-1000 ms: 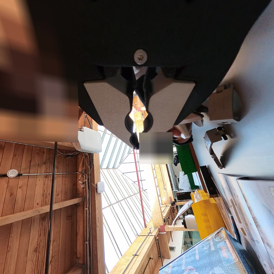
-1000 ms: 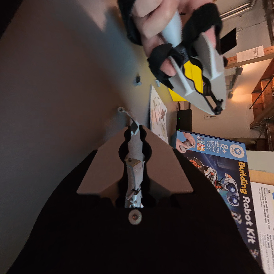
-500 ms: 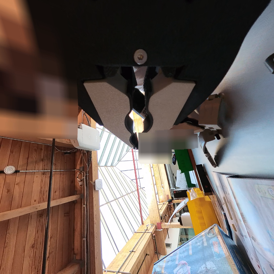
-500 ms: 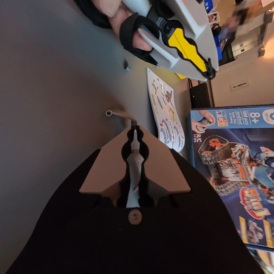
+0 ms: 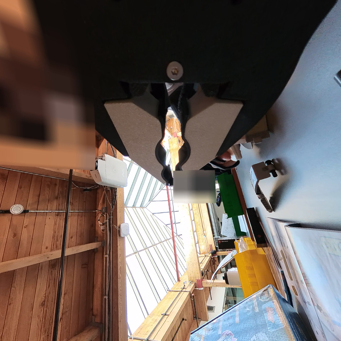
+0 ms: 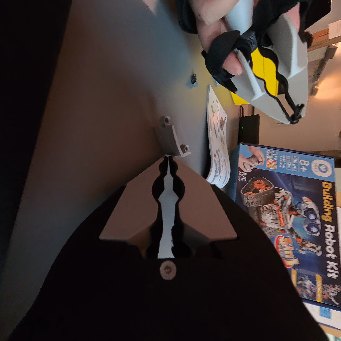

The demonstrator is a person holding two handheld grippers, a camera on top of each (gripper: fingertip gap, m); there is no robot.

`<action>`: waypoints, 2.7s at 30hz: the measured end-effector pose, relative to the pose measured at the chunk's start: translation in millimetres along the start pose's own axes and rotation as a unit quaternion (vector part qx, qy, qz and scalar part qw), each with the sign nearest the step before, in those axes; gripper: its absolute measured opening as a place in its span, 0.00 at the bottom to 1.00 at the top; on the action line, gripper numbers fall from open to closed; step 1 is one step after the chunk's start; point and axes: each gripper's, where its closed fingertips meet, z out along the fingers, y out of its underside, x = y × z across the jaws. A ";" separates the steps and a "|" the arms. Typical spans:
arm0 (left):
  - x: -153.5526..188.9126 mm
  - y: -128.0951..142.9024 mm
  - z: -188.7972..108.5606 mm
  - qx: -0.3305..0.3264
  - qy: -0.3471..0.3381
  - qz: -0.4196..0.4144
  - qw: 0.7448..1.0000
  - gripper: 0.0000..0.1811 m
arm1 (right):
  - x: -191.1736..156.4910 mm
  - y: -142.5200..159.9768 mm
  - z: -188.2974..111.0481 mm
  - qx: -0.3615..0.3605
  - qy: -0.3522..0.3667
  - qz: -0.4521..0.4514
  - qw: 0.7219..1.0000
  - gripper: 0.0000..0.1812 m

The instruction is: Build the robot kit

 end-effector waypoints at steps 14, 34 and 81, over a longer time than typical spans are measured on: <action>-5.1 -5.2 -2.2 0.005 -0.006 -0.001 1.000 0.02 | 12.9 -23.6 -13.2 0.099 -0.145 0.020 0.984 0.14; -14.0 -6.4 -4.4 0.001 -0.032 0.007 0.999 0.02 | -12.6 -14.9 -7.3 0.006 -0.501 0.142 0.854 0.11; -20.8 70.5 -74.5 0.047 -0.245 0.185 0.950 0.01 | -8.4 -117.3 -59.1 0.171 -0.747 0.475 0.433 0.00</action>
